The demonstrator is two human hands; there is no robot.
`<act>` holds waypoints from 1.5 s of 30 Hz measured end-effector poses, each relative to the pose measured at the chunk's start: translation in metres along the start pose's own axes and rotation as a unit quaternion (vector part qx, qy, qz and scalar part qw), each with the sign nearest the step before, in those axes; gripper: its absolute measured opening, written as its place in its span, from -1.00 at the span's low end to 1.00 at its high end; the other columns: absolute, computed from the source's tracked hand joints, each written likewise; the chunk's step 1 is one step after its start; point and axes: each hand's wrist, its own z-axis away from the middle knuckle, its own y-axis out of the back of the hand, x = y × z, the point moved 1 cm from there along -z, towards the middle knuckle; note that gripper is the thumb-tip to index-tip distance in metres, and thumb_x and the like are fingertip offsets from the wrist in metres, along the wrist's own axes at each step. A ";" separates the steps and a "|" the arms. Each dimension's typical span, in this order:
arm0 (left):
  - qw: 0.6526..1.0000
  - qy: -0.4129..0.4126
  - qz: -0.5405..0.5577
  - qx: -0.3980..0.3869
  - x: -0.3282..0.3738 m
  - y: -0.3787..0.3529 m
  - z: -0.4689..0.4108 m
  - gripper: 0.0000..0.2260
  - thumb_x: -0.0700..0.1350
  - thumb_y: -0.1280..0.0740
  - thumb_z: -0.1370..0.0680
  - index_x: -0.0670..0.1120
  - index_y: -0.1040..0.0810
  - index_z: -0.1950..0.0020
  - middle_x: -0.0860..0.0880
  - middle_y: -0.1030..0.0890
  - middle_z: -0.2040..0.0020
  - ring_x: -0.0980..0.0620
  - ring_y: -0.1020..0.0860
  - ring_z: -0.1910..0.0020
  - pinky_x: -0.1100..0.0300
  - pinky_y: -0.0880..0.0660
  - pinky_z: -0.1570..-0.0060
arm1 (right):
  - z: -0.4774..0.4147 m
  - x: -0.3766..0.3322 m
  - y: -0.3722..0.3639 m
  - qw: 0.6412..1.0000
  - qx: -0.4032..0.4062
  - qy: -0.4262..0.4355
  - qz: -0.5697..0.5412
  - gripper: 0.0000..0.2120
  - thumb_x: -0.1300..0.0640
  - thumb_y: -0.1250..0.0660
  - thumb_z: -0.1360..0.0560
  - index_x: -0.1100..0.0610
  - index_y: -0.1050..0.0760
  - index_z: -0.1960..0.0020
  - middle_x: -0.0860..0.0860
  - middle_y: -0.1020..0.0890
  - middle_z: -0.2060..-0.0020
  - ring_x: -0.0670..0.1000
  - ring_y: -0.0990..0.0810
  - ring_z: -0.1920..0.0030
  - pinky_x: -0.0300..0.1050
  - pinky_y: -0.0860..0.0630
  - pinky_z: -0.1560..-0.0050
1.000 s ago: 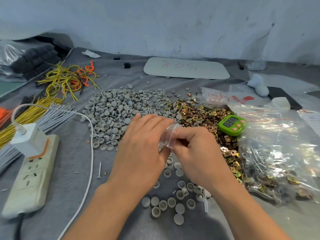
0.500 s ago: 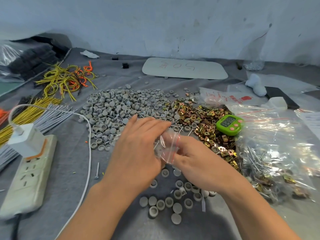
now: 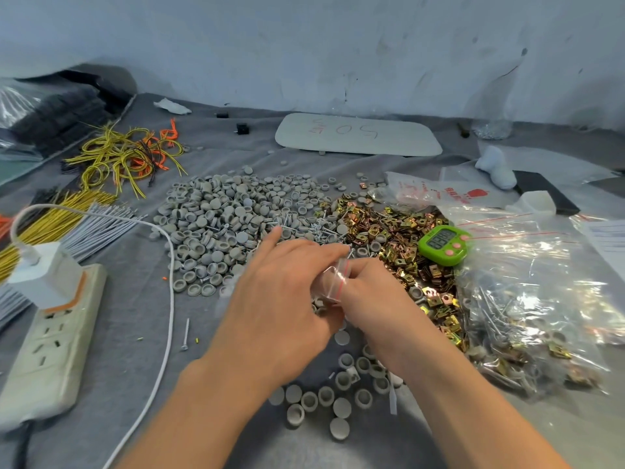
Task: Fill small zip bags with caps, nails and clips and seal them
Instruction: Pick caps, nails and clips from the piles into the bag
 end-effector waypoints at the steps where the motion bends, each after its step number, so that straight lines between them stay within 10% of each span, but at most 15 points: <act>1: 1.000 0.003 0.010 0.000 0.001 0.000 -0.001 -0.33 -0.08 -0.57 -0.24 0.05 -0.61 -0.37 0.12 -0.65 -0.22 0.19 -0.52 -0.27 0.18 -0.03 -0.60 | 0.000 -0.001 0.000 1.000 -0.015 -0.004 0.007 -0.75 0.01 -0.43 -0.30 0.20 -0.67 0.21 0.16 -0.66 0.27 0.06 -0.53 0.22 0.07 -0.43 0.11; 6: 0.999 0.001 -0.007 -0.035 -0.003 0.002 -0.002 -0.17 -0.14 -0.52 -0.18 0.13 -0.49 -0.47 0.18 -0.55 -0.35 0.22 -0.41 -0.39 0.14 0.00 -0.61 | 0.002 -0.002 0.001 0.988 -0.114 0.036 0.094 -0.92 0.20 -0.38 -0.53 0.12 -0.60 -0.02 0.20 -0.71 0.06 0.10 -0.66 0.10 0.27 -0.59 -0.02; 11: 0.991 -0.008 -0.079 -0.105 -0.017 0.001 -0.001 -0.02 0.13 -0.58 -0.25 0.27 -0.17 -0.59 0.24 -0.32 -0.54 0.23 -0.20 -0.54 0.11 0.15 -0.60 | 0.009 -0.007 0.012 0.970 -0.159 0.099 0.154 -0.90 0.17 -0.42 -0.53 -0.02 -0.62 0.04 -0.11 -0.72 0.16 -0.07 -0.67 0.15 -0.10 -0.59 0.07; 18: 0.997 0.013 -0.061 -0.041 -0.018 -0.003 -0.002 -0.38 -0.03 -0.60 -0.26 0.19 -0.43 -0.24 0.25 -0.55 -0.03 0.20 -0.48 -0.06 0.14 0.03 -0.59 | 0.009 -0.006 0.010 0.992 -0.005 0.106 0.074 -0.85 0.21 -0.49 -0.40 0.00 -0.78 0.12 0.14 -0.75 0.22 0.33 -0.70 0.14 0.31 -0.68 0.11; 21: 0.998 0.048 -0.038 -0.016 -0.025 -0.002 -0.002 -0.39 -0.05 -0.60 -0.30 0.20 -0.42 -0.26 0.24 -0.52 0.02 0.23 -0.38 -0.03 0.17 -0.10 -0.54 | 0.007 -0.009 0.015 0.989 0.084 0.119 0.000 -0.85 0.30 -0.56 -0.39 0.06 -0.78 0.15 0.05 -0.76 0.26 0.09 -0.75 0.22 -0.02 -0.68 0.20; 26: 0.991 0.127 0.019 -0.026 -0.045 0.009 0.002 -0.30 -0.01 -0.60 -0.27 0.31 -0.35 -0.28 0.31 -0.43 -0.02 0.13 -0.44 -0.05 0.28 -0.34 0.10 | -0.008 0.007 0.039 0.949 0.258 0.052 0.171 -0.76 0.22 -0.47 -0.51 -0.13 -0.75 0.06 -0.31 -0.70 0.19 -0.20 -0.65 0.35 -0.35 -0.52 0.31; 33: 0.991 0.123 0.034 -0.044 -0.055 0.011 0.005 -0.14 0.10 -0.56 -0.20 0.37 -0.21 -0.40 0.36 -0.42 -0.10 0.29 -0.42 -0.08 0.41 -0.32 0.07 | -0.039 0.018 0.032 0.891 0.135 0.040 0.432 -0.72 0.12 -0.33 -0.63 -0.11 -0.62 -0.28 -0.07 -0.66 -0.18 0.07 -0.57 -0.12 0.12 -0.50 -0.27; 42: 0.987 0.118 -0.032 -0.106 -0.060 0.010 0.009 -0.11 0.07 -0.58 -0.22 0.31 -0.19 -0.45 0.34 -0.31 -0.11 0.17 -0.34 -0.18 0.23 -0.30 -0.10 | -0.033 0.003 0.016 0.839 0.165 0.014 0.519 -0.84 0.12 -0.25 -0.64 -0.07 -0.58 0.02 -0.08 -0.64 0.08 0.09 -0.56 -0.03 0.09 -0.33 -0.30; 45: 0.985 0.126 -0.029 -0.111 -0.061 0.006 0.008 -0.14 0.06 -0.56 -0.24 0.32 -0.22 -0.44 0.29 -0.36 -0.19 0.16 -0.35 -0.21 0.24 -0.29 -0.09 | -0.019 -0.008 0.015 0.882 0.216 0.046 0.416 -0.79 0.07 -0.19 -0.67 -0.06 -0.52 0.09 -0.14 -0.60 0.28 0.02 -0.56 0.22 0.01 -0.47 0.09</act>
